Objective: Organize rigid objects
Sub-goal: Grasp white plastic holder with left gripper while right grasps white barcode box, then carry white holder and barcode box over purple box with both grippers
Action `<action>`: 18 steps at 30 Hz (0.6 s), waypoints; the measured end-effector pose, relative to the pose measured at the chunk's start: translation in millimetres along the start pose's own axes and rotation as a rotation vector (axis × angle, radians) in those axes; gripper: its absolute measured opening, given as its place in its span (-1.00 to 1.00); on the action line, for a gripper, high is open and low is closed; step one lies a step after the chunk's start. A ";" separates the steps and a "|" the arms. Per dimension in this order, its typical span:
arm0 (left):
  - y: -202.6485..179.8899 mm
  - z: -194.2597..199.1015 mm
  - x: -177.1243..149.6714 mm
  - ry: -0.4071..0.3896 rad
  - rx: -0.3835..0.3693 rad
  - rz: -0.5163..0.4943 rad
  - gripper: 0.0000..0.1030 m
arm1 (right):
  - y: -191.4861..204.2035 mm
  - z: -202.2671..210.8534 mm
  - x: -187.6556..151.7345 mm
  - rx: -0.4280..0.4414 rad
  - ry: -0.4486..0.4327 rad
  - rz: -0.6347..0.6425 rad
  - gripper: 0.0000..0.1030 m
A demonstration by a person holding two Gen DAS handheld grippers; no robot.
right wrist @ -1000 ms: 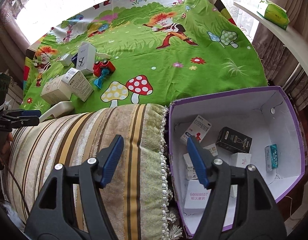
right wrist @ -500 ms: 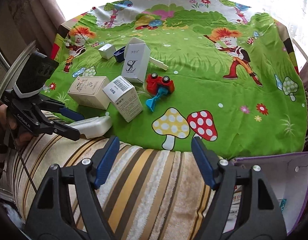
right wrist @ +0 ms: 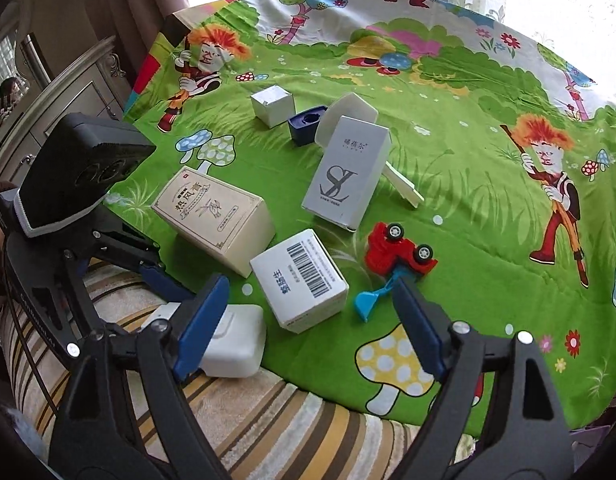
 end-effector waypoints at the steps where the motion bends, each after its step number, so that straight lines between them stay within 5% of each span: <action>1: -0.2 0.1 0.2 -0.001 0.003 -0.001 0.33 | 1.8 -2.9 2.0 0.004 0.003 0.006 0.66; 5: -2.7 0.2 0.2 -0.005 0.021 -0.014 0.31 | 6.5 -13.8 5.6 -0.002 0.026 0.028 0.65; 10: -6.5 2.8 -1.5 -0.017 0.043 -0.025 0.29 | 4.7 -19.6 1.8 -0.027 0.050 0.021 0.09; 18: -15.8 3.4 -4.0 -0.061 0.099 -0.014 0.28 | 11.6 -1.9 -4.6 -0.036 -0.001 0.004 0.09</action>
Point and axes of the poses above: each gripper's, at about its wrist camera, not at the fingertips, and z roughly against the way its jaws point, y to its left, x to its top, the point moved 10 cm from there along -z, roughly the way its jaws point, and after that the axes turned 13 degrees about y, right-handed, at the moved point
